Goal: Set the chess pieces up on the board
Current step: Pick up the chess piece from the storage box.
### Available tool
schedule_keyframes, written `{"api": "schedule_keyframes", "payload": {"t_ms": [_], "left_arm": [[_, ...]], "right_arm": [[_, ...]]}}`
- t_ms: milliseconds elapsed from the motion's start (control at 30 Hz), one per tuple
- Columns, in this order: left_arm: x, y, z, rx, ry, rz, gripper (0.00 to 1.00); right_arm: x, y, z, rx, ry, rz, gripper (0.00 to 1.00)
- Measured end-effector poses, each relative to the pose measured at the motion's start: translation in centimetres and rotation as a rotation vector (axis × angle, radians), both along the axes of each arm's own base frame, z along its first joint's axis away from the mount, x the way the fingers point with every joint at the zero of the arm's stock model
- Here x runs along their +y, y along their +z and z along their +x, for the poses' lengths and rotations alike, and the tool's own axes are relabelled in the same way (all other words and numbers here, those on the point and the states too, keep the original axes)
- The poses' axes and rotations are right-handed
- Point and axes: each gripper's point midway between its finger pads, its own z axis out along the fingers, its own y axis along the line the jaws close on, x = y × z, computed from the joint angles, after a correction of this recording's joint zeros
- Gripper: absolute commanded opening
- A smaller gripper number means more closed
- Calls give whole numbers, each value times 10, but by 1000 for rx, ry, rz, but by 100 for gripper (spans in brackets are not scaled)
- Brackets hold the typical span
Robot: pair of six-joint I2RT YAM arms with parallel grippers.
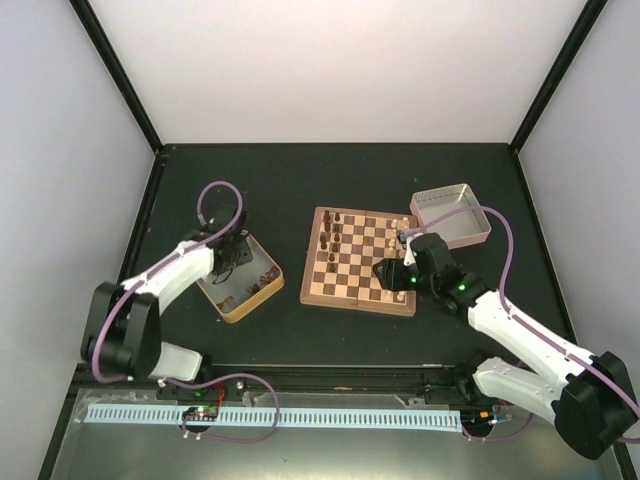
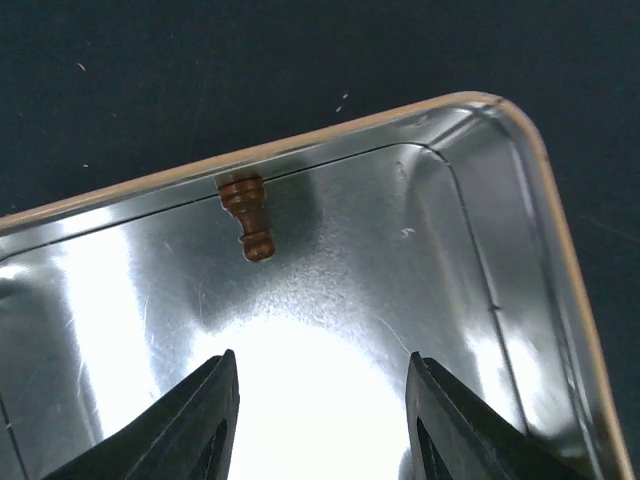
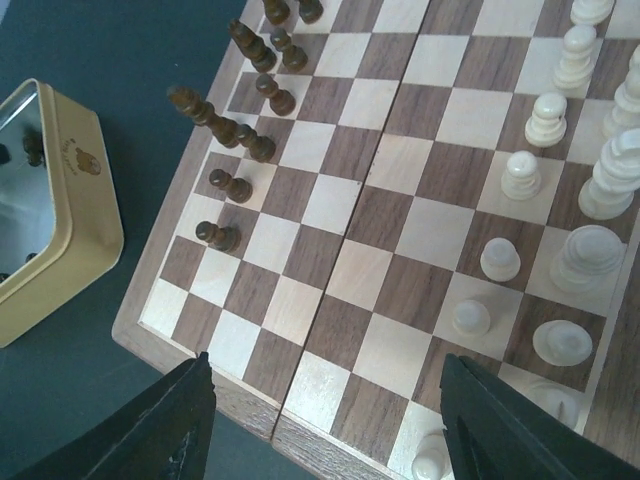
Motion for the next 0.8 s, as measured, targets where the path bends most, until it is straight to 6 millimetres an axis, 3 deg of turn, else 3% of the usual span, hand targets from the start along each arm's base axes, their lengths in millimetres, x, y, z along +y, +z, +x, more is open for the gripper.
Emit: {"api": "schedule_keyframes", "payload": {"t_ms": [267,467,800], "left_arm": [[11,-24,24,74,50,10,45],[28,-44,27,126,100,8,41],[34,-56,30,144,113,-3,22]], "right_arm": [[-2,15,-3,-57,20,10,60],[-4,14,-5,-61,33,-7,59],[-3,1,-5,-20,35,-34,55]]}}
